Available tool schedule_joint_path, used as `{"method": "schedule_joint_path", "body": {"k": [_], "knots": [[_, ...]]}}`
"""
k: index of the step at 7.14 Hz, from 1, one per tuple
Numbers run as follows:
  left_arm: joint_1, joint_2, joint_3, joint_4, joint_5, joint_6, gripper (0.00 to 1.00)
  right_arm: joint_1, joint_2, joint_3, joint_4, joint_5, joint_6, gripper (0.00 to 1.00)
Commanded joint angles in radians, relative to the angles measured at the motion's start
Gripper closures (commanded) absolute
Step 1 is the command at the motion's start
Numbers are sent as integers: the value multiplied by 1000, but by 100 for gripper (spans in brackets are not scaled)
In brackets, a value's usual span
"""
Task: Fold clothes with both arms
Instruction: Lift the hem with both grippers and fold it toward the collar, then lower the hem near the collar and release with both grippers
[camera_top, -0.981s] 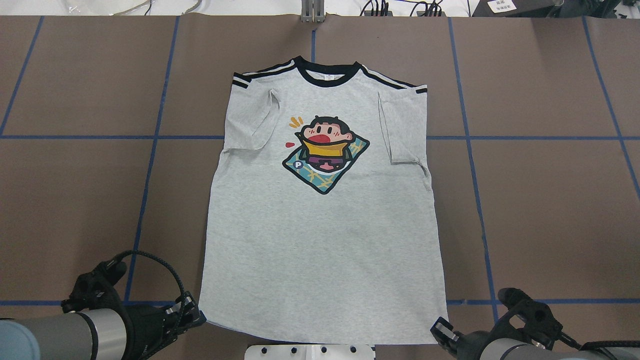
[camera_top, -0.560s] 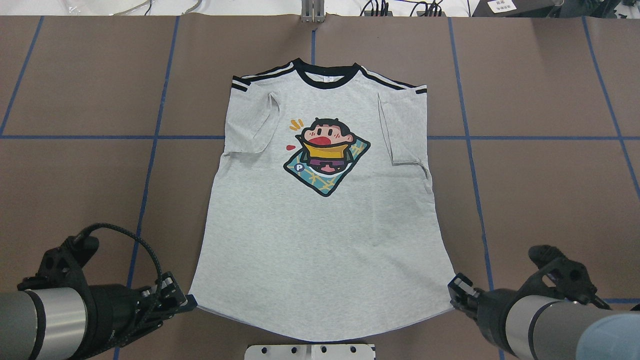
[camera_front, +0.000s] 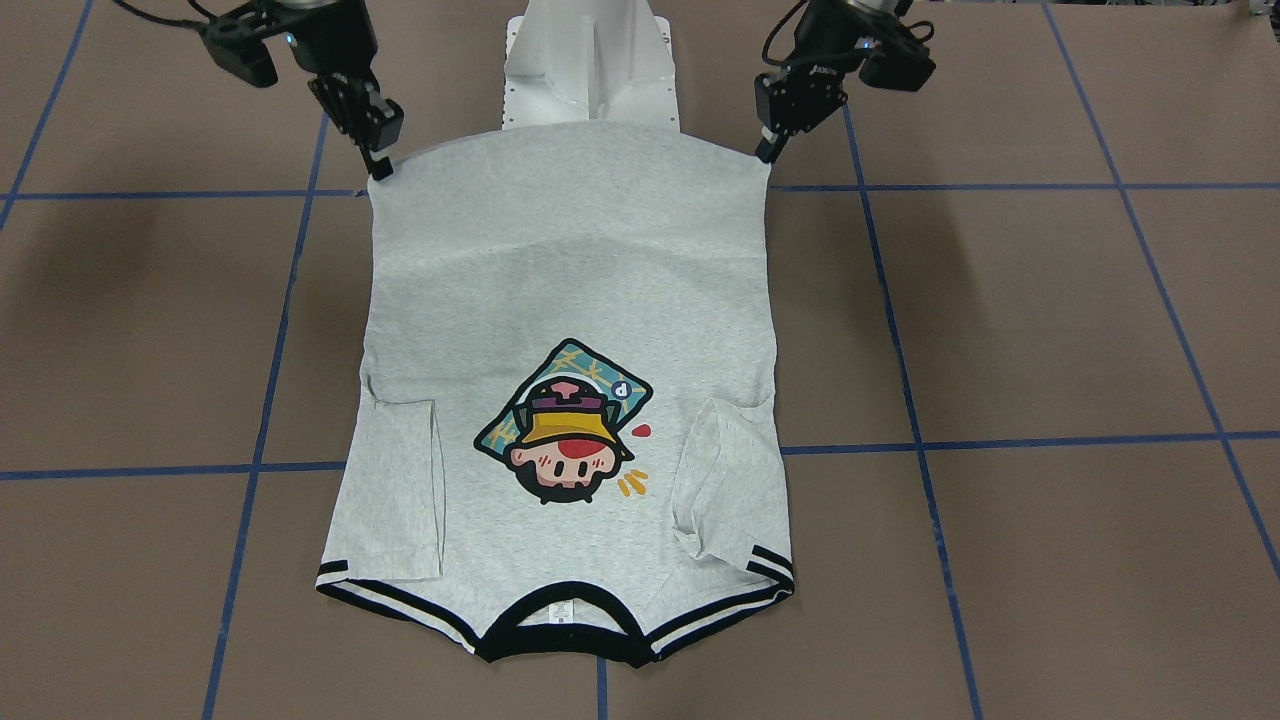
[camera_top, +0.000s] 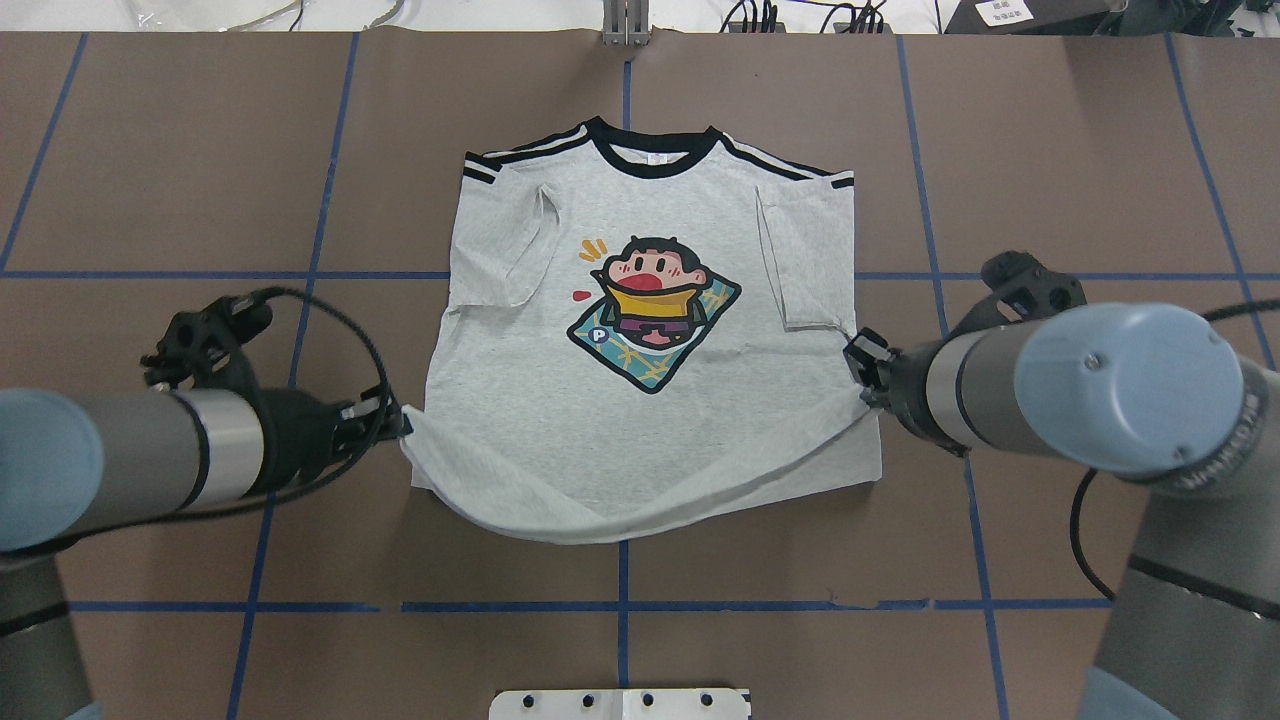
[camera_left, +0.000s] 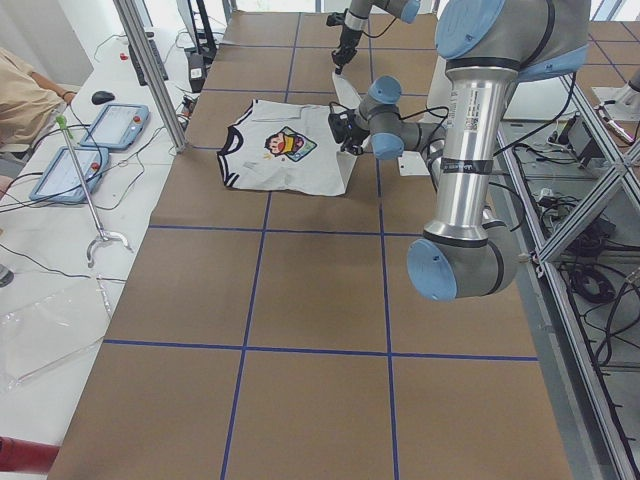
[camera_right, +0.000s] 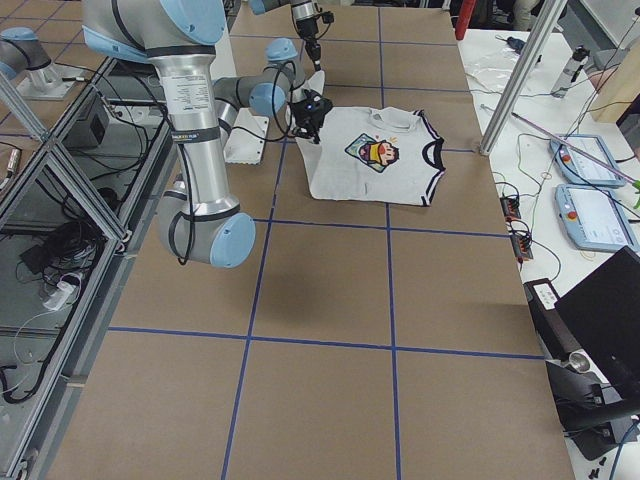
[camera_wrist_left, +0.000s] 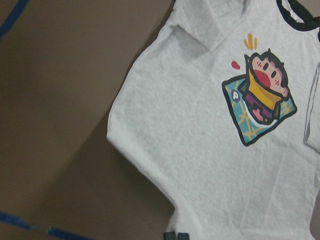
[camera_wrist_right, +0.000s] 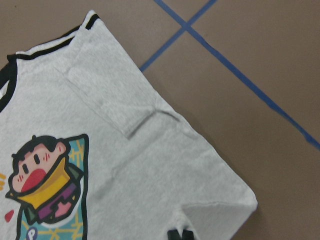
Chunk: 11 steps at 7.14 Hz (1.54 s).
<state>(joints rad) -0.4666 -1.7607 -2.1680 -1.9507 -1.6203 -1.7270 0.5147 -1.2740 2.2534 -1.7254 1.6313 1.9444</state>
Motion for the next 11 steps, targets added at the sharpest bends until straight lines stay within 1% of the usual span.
{"method": "schedule_joint_path", "body": {"k": [1, 2, 3, 4, 5, 6, 7, 8, 9, 10, 11], "knots": [[-194, -226, 324, -28, -68, 133, 100, 132, 100, -215, 9, 15, -184, 100], [-266, -293, 473, -157, -107, 132, 100, 166, 164, -327, 10, 13, -226, 100], [-306, -307, 576, -257, -107, 135, 100, 210, 215, -430, 56, 13, -249, 100], [-328, -312, 602, -295, -107, 142, 100, 238, 226, -515, 178, 13, -258, 100], [-330, -319, 608, -295, -104, 142, 100, 257, 228, -562, 232, 15, -259, 100], [-328, -333, 637, -300, -101, 141, 100, 261, 254, -618, 239, 15, -265, 100], [-327, -377, 696, -303, -98, 141, 100, 262, 287, -673, 239, 13, -266, 100], [-323, -411, 773, -350, -95, 139, 100, 262, 295, -707, 262, 12, -268, 100], [-320, -414, 857, -443, -95, 139, 100, 262, 295, -768, 346, 10, -268, 100], [-319, -422, 919, -500, -93, 141, 100, 262, 298, -813, 407, 9, -266, 100], [-319, -434, 948, -516, -93, 141, 100, 262, 298, -828, 415, 9, -266, 100]]}}
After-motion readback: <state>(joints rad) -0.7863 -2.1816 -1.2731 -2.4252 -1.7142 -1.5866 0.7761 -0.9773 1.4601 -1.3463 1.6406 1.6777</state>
